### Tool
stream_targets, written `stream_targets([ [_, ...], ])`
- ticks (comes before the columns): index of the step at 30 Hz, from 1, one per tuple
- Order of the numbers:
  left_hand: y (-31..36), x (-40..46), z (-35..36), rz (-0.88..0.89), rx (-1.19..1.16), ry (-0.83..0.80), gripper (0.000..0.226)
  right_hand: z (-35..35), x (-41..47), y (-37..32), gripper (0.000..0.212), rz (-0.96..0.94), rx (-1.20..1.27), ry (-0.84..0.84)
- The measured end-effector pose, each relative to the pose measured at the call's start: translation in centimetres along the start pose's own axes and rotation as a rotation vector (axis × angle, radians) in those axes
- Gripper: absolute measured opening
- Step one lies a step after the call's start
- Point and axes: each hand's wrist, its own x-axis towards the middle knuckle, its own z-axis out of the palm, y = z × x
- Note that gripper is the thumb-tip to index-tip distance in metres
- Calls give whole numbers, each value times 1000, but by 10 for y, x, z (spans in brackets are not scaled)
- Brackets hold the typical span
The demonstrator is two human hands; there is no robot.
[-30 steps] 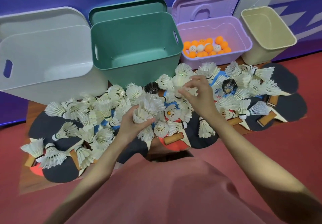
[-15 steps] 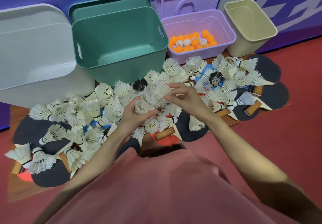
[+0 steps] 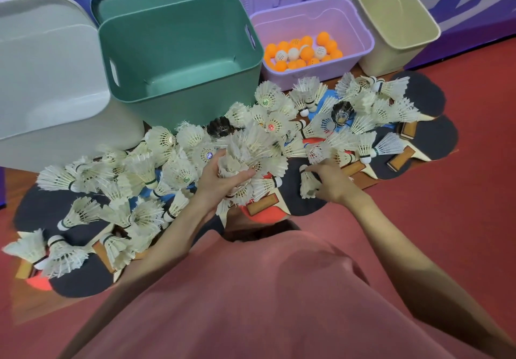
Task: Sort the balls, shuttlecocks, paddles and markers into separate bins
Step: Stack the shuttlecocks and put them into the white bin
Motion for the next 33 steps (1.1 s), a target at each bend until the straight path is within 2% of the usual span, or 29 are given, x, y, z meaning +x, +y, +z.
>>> stream_targets([
  [3,-1,1,3,-17,16,-17,35,10,0,-1,54,-6,26,27],
  [5,1,2,5,-1,42,-37,41,6,-1,-4,37,-49,41,82],
  [7,0,4,4,3,58,-53,52,-1,-1,-6,13,-109,83,221],
  [11,4,6,-2,13,128,-61,76,-32,-7,-22,25,-59,404,603],
  [13,3,6,-6,17,124,-43,59,-54,-9,-36,24,-55,695,704],
  [15,6,4,-6,29,109,-35,56,-75,-12,-52,27,-138,1006,651],
  [16,6,3,-7,36,109,-35,57,-83,-13,-58,27,-183,1072,616],
  [20,12,1,-7,58,102,-57,54,-94,-13,-81,16,-291,917,415],
  [21,11,2,-7,66,105,-64,54,-95,-14,-87,5,-284,893,319],
  [23,12,2,-7,80,140,-91,53,-94,-13,-95,10,-197,927,128],
  [24,12,1,-6,86,146,-97,54,-93,-12,-97,5,-188,960,83],
  [25,11,2,-7,83,161,-98,54,-93,-11,-100,3,-192,958,84],
  [29,9,3,-4,63,142,-61,43,-97,-1,-107,38,-147,821,101],
  [31,8,4,-4,52,130,-59,39,-99,2,-110,37,-131,821,60],
  [33,6,6,-4,11,136,-80,44,-100,0,-114,16,-190,797,42],
])
